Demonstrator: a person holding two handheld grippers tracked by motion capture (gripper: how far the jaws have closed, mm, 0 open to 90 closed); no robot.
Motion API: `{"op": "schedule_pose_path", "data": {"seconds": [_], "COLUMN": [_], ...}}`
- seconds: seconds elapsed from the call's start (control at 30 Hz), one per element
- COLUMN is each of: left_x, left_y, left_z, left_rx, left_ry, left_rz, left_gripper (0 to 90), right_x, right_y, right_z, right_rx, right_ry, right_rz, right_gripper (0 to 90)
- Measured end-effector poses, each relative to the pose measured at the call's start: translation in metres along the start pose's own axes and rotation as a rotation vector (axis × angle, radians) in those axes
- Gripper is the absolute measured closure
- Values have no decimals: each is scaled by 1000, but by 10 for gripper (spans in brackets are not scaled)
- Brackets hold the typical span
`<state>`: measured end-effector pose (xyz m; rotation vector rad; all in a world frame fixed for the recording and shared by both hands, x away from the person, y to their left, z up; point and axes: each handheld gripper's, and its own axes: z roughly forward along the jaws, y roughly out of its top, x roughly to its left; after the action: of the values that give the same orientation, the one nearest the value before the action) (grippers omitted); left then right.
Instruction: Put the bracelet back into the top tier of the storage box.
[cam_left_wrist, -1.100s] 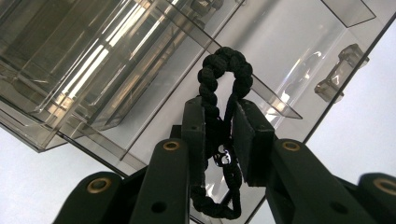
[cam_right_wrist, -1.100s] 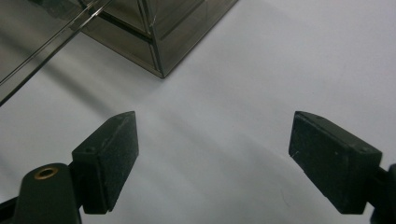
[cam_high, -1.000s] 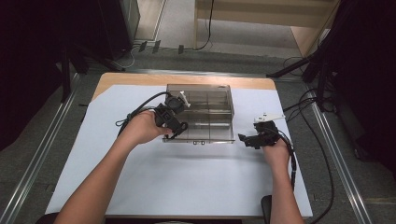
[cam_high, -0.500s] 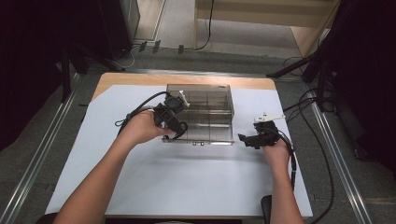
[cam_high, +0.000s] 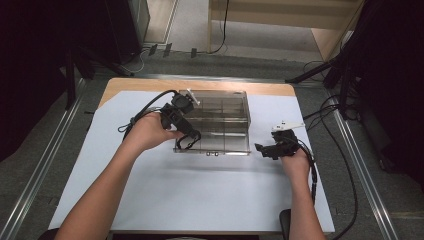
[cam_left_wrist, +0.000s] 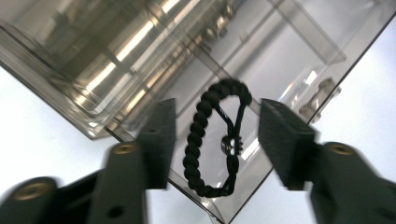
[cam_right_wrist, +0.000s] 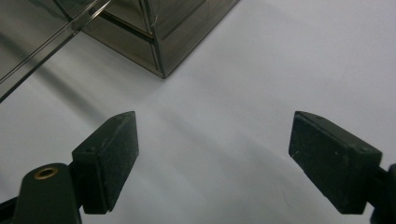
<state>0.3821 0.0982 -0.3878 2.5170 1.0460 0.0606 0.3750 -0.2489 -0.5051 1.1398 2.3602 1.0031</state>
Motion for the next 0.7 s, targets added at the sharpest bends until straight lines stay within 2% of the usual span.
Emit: {"op": "schedule_pose_path", "data": {"seconds": [0.07,0.1,0.17,0.27,0.4,0.47,0.7], "left_x": [-1,-3,-4,-6,-7,-8,-4], "left_y": [4,8,10,15,16,15,7], "left_z": [-3,-4,-3,0,11,15,21], "left_rx": [-8,-5,-2,-5,16,22,36], "left_ry": [-10,5,6,10,24,34,31], "left_rz": [2,14,16,26,35,36,37], "left_gripper": [705,767,801,822,827,826,822], "right_x": [0,0,0,0,0,0,-1], "right_y": [0,0,0,0,0,0,0], "right_z": [0,0,0,0,-1,-1,0], "right_rx": [0,-1,-1,-2,-4,-5,-5], "right_ry": [1,1,1,2,3,4,5], "right_rz": [-1,1,1,2,0,5,2], "right_gripper": [168,168,169,169,171,171,171]}}
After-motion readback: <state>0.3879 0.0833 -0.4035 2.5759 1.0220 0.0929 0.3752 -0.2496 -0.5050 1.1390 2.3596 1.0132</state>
